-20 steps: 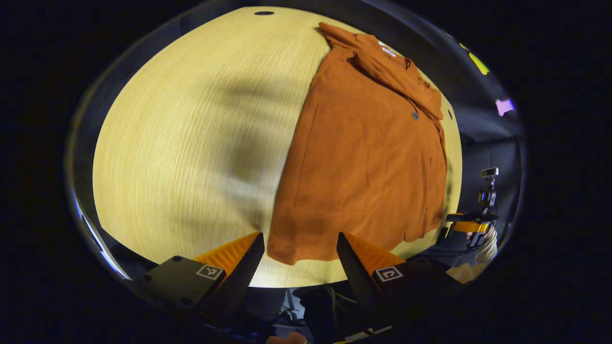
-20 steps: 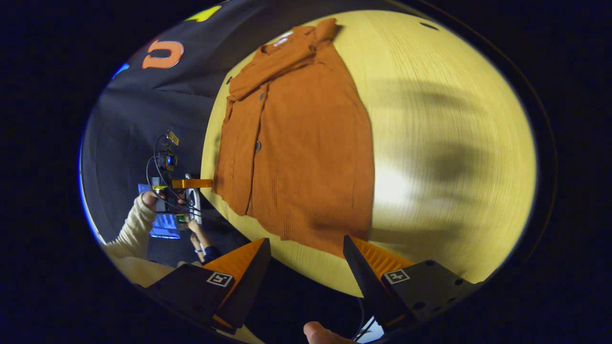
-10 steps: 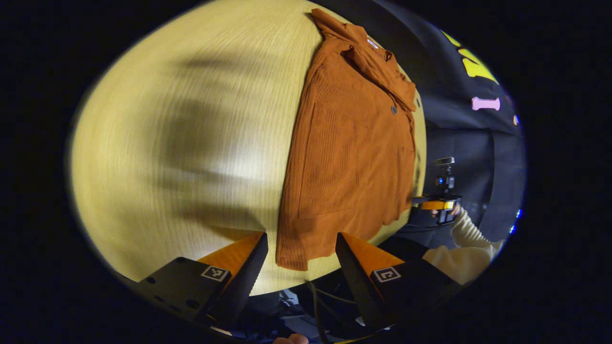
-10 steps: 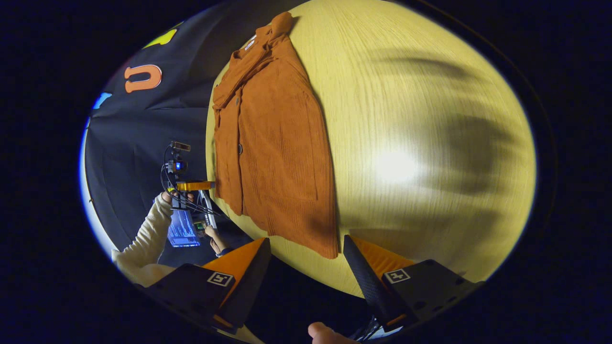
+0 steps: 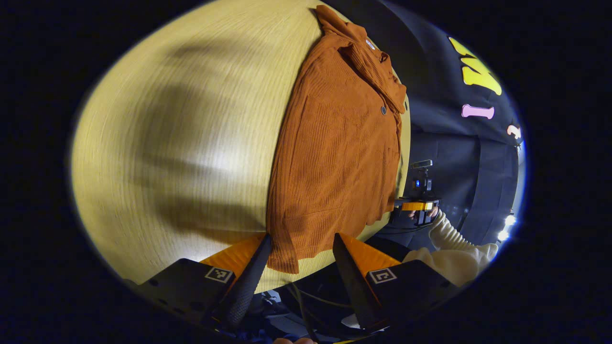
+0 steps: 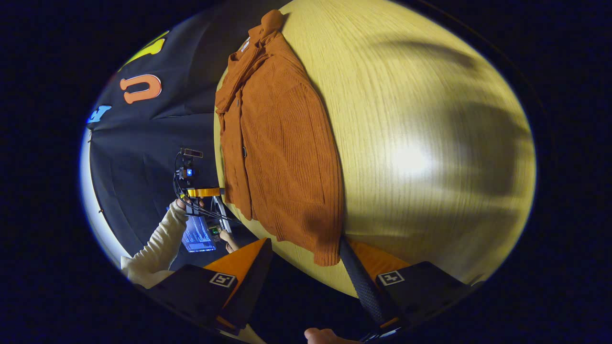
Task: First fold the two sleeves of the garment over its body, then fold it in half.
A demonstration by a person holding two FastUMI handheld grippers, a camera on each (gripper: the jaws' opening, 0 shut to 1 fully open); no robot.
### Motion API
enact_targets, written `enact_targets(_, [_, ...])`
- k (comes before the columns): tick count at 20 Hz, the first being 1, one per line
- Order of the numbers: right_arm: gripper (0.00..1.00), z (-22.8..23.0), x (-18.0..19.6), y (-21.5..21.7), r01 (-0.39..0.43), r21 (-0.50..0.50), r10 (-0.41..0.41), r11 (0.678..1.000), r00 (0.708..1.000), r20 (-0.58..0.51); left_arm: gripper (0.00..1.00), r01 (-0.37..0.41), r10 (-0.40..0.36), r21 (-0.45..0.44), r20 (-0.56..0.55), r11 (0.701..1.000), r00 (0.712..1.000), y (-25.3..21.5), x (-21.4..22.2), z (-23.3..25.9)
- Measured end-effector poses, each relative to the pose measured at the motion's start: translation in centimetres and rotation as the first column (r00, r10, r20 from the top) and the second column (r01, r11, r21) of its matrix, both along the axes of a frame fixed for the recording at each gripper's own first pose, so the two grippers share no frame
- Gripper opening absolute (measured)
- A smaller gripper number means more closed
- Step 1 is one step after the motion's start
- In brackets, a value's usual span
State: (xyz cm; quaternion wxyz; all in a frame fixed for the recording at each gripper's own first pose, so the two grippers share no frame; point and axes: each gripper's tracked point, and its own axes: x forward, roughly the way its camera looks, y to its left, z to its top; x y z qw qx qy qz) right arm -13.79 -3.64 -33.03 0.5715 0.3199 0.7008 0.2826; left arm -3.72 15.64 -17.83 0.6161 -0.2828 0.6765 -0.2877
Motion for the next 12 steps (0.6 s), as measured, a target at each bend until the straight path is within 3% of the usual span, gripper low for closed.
enact_targets(3, [0.90, -0.1, 0.2, 0.7, -0.006, 0.012, 0.006, 1.000, 1.000, -0.020, 0.86, 0.020, -0.020, 0.019, 0.007, 1.000, 1.000, 0.4, 0.0, -0.5])
enact_targets(5, [0.87, -0.1, 0.4, 1.1, -0.012, 0.014, 0.012, 1.000, 1.000, -0.023, 0.77, 0.016, -0.017, 0.060, 0.006, 0.998, 1.000, 0.7, -0.4, -0.9])
enact_targets(7, [0.82, -0.2, 0.6, 1.5, -0.006, 0.022, 0.007, 1.000, 0.999, -0.032, 0.50, 0.014, -0.016, 0.068, 0.021, 0.998, 1.000, 0.9, -0.4, -0.7])
enact_targets(8, [0.78, -0.3, 0.6, 1.9, -0.001, 0.028, 0.002, 1.000, 0.999, -0.038, 0.57, 0.015, -0.017, 0.070, 0.028, 0.997, 0.999, 1.0, -0.6, -0.7])
enact_targets(11, [0.72, -0.5, 0.7, 2.5, 0.005, 0.044, -0.003, 0.999, 0.999, -0.046, 0.53, 0.014, -0.017, 0.081, 0.033, 0.997, 0.999, 1.1, -0.5, -0.9])
enact_targets(12, [0.72, -0.9, 0.7, 2.6, 0.000, 0.031, 0.001, 1.000, 0.999, -0.046, 0.56, 0.014, -0.017, 0.087, 0.030, 0.996, 0.999, 1.3, -0.5, -1.0])
